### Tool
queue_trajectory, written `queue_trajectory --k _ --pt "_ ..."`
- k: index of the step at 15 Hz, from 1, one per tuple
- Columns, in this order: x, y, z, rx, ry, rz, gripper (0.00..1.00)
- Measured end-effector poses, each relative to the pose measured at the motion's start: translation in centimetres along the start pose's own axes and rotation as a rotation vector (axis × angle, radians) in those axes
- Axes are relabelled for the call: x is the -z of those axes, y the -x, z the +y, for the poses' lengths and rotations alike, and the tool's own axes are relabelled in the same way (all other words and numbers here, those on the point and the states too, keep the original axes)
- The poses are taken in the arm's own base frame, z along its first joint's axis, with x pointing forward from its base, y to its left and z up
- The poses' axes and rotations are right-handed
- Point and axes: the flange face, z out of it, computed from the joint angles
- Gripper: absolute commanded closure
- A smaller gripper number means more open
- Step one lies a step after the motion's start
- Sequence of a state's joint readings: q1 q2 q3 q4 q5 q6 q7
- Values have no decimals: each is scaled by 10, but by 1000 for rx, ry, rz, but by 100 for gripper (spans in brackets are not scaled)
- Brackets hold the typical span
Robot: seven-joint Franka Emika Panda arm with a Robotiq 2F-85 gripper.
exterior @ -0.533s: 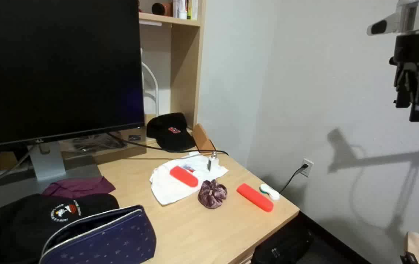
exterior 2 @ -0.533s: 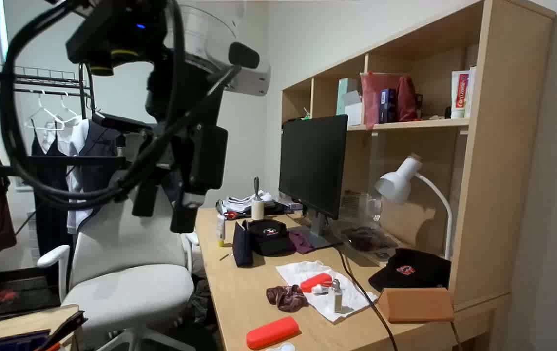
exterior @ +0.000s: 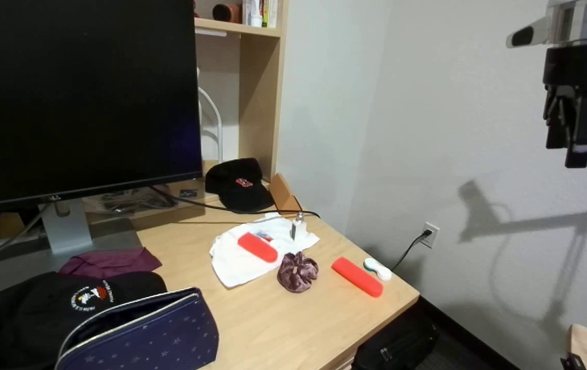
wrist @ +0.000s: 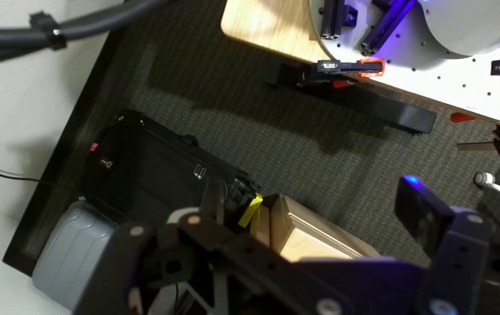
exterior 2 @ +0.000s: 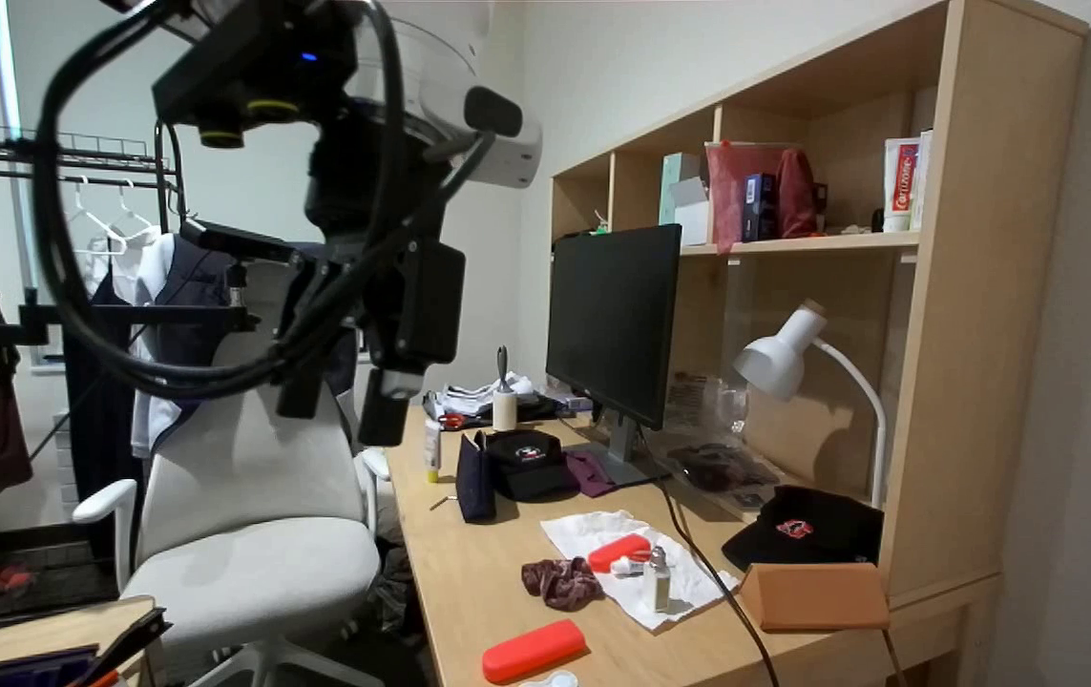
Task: Stack the orange objects
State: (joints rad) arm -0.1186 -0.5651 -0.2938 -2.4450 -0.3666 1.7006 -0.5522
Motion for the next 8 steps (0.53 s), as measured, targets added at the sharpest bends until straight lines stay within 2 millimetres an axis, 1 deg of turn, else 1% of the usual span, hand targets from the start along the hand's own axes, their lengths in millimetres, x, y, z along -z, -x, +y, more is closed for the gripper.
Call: queue_trajectory --k 2,3,6,8 --pt "10 -18 0 42 15 3 0" --pt "16 -31 0 76 23 5 0" --pt "30 -80 -4 179 28 25 0" --pt "34 -114 -8 250 14 33 0"
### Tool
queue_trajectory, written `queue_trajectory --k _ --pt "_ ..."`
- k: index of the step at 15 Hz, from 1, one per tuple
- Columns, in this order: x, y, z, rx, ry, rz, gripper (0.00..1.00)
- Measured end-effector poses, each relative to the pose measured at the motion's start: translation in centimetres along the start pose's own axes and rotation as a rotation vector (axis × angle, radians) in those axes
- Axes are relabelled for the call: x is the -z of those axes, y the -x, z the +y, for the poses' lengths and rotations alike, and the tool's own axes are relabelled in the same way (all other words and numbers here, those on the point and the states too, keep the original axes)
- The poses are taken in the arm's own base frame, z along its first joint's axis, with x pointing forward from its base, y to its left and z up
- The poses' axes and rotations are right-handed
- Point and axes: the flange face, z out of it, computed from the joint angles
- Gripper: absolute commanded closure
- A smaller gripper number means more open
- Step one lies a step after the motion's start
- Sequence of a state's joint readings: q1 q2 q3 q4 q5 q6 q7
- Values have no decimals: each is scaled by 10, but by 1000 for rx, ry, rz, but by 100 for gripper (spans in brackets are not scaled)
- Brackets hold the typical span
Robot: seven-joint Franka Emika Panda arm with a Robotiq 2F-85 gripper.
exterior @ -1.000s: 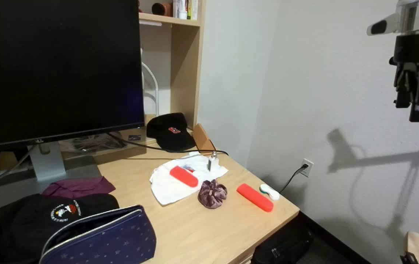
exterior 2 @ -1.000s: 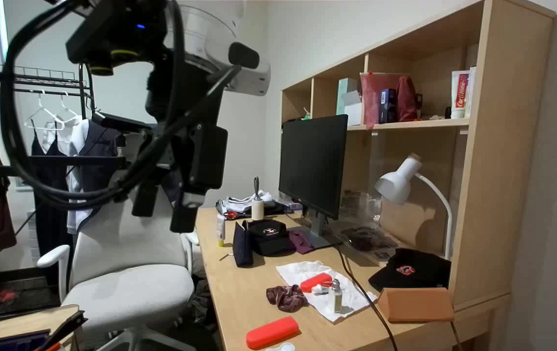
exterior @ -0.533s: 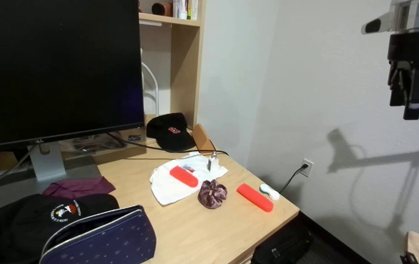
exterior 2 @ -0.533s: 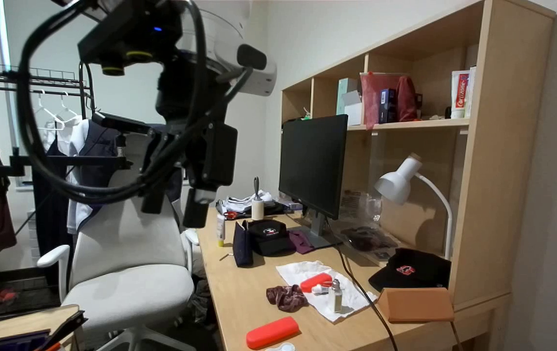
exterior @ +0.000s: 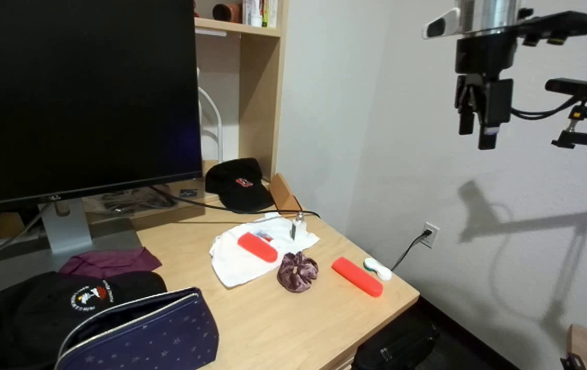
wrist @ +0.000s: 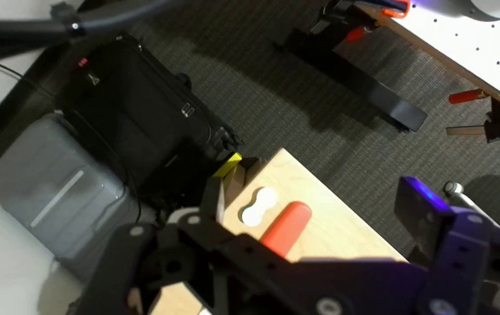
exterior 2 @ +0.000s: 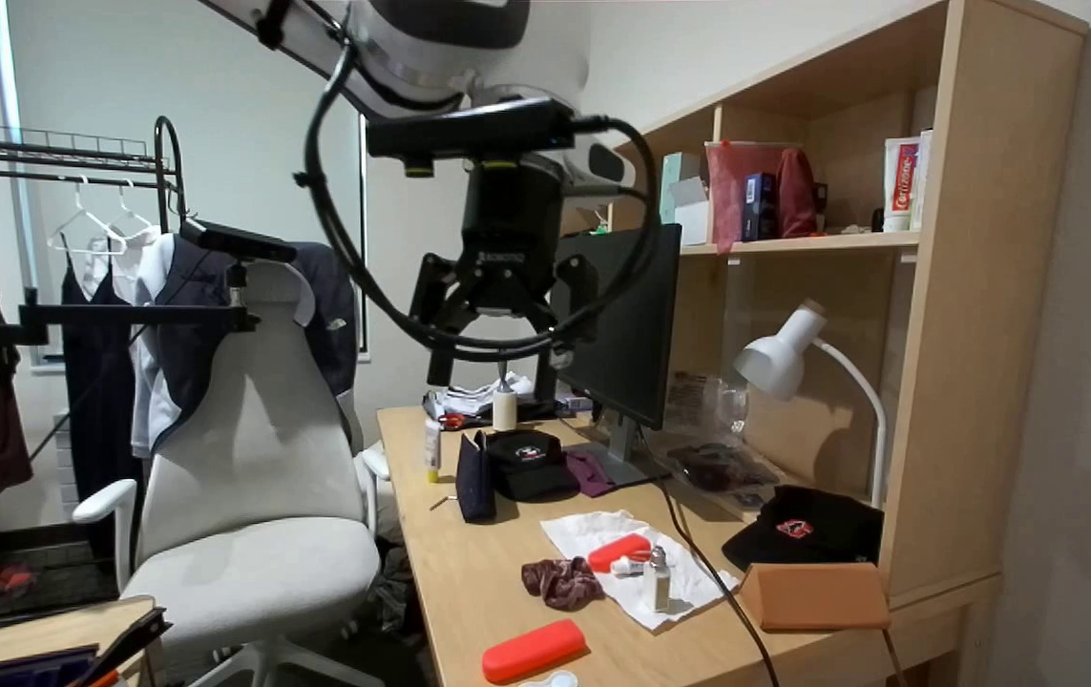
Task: Stack the orange objects
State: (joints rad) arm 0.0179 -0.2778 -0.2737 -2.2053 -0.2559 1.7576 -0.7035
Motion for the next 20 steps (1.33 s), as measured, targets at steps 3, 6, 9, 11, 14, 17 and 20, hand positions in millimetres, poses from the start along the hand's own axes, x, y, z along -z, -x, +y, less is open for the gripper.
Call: queue_trajectory --k 3,6,9,11,14,17,20 --pt "-6 -49 8 77 -35 6 0" --pt "-17 -92 14 141 -80 10 0" --pt "-25 -132 13 193 -129 34 0" --pt "-31 -161 6 223 -158 37 0" --pt "-37 -185 -1 253 -162 26 0" --pt "-37 -180 4 241 -164 30 0" --pt "-37 -180 5 242 -159 30 0"
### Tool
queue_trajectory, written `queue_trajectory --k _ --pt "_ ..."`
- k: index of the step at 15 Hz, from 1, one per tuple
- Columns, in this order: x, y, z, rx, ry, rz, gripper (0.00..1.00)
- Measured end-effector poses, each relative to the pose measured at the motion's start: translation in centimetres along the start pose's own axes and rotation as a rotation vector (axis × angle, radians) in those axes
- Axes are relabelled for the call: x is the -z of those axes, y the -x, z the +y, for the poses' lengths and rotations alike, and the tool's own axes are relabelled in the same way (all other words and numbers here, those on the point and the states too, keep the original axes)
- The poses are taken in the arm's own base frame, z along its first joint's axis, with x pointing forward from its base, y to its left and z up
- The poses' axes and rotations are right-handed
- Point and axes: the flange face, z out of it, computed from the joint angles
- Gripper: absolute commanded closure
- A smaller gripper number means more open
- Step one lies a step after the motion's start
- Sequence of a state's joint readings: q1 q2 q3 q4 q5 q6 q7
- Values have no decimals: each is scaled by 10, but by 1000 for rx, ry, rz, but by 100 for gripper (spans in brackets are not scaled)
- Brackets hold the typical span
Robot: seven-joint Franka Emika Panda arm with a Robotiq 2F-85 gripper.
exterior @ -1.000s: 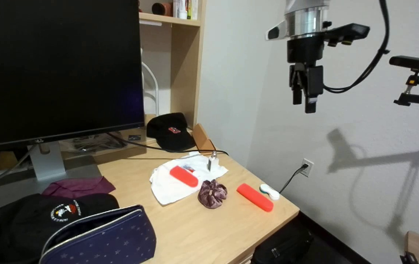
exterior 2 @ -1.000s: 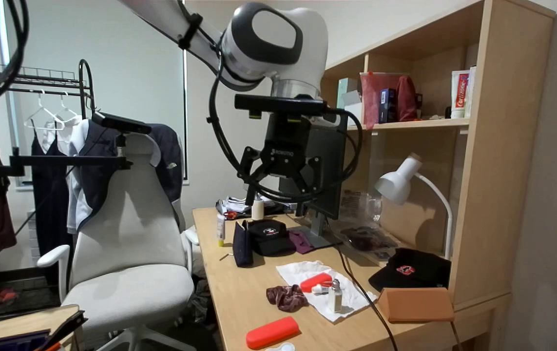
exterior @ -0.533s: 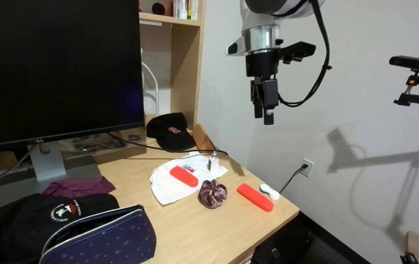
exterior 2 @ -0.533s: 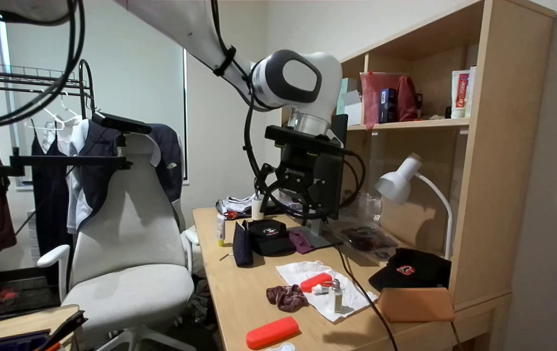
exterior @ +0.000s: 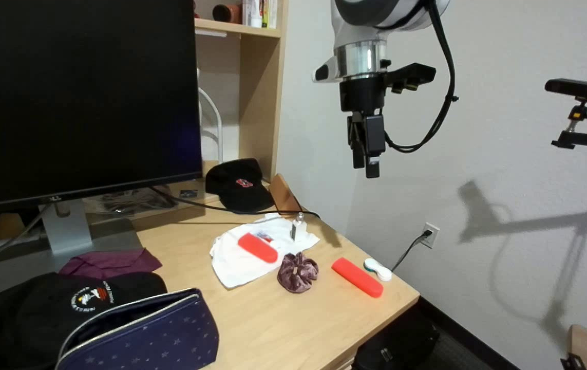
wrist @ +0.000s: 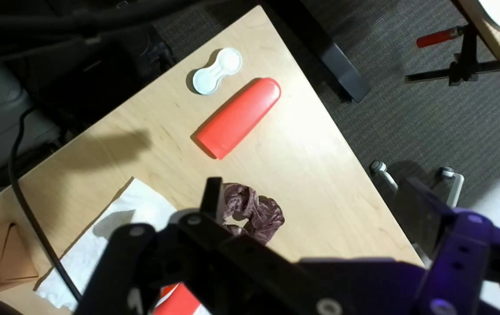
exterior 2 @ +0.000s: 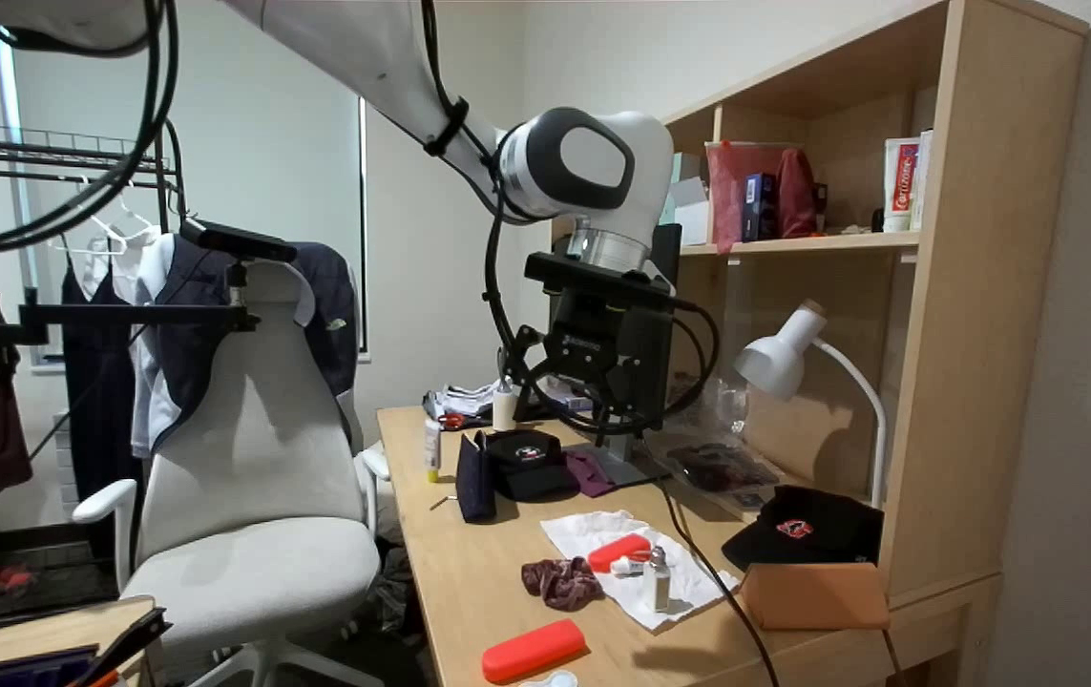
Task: Stack the orange objects
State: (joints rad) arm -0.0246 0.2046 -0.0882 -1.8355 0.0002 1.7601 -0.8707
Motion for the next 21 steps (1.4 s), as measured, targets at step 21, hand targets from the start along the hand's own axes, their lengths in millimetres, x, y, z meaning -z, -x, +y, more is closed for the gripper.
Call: queue_trajectory --k 21 --pt "-78 -170 9 -179 110 152 0"
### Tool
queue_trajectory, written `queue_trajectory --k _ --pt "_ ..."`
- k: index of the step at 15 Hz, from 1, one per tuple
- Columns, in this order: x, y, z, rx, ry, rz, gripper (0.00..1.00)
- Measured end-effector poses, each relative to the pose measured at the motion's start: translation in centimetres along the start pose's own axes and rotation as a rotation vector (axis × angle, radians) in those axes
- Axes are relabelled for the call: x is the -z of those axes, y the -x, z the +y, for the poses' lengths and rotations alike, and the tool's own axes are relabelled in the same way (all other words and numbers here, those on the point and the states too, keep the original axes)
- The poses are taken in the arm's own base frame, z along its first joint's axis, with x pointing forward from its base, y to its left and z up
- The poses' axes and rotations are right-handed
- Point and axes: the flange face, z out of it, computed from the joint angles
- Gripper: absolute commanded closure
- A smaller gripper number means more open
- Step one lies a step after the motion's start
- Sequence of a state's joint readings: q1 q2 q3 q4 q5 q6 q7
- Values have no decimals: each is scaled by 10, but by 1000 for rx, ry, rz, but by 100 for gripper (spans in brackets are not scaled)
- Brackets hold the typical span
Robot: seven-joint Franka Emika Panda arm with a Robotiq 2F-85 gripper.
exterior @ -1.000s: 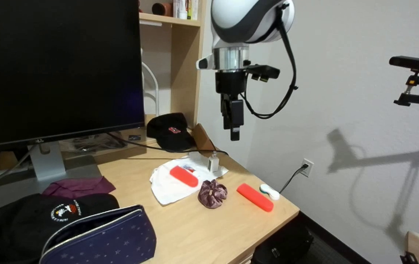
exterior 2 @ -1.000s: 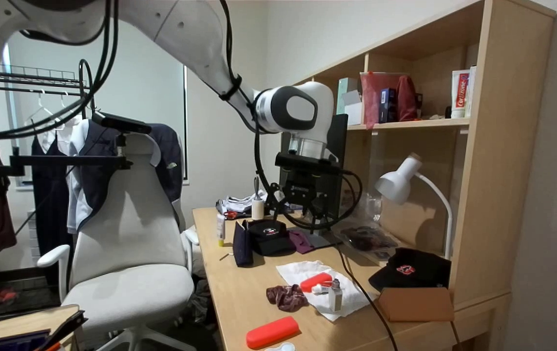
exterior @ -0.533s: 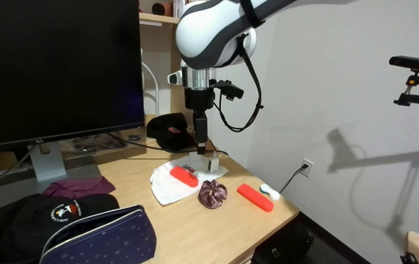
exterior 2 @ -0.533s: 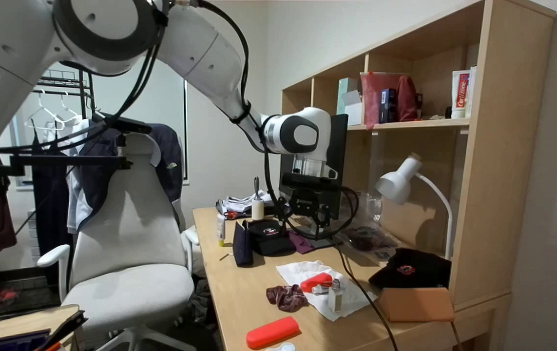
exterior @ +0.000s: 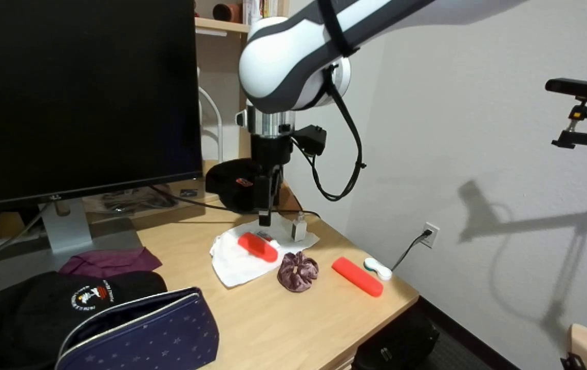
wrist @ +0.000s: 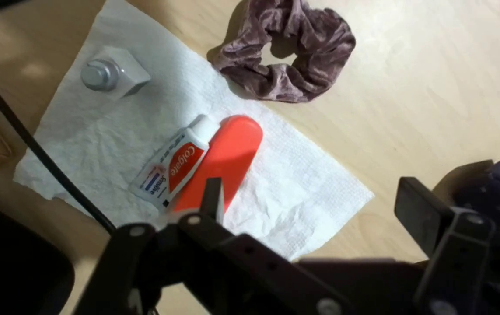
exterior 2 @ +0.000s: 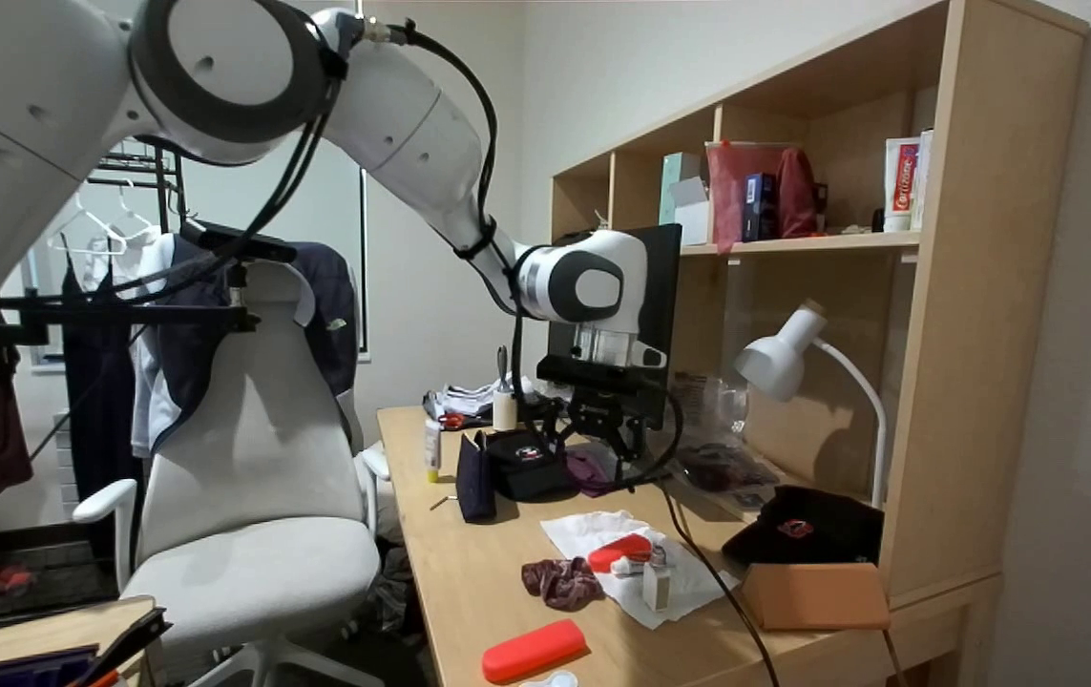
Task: Stack the orange objects
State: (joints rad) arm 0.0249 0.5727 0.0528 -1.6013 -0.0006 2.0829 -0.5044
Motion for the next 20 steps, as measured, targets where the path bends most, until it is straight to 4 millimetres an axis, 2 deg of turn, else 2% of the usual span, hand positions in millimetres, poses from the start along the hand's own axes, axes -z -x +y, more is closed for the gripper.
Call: queue_trajectory --k 4,6,11,17,20 --pt "-38 -19 5 -192 1 9 0" --pt "-51 -25 11 -256 -1 7 0" --pt "-62 -32 28 -355 8 14 0" --pt "-99 -37 44 -374 -6 -3 0" --pt "-104 -43 47 -363 -5 3 0"
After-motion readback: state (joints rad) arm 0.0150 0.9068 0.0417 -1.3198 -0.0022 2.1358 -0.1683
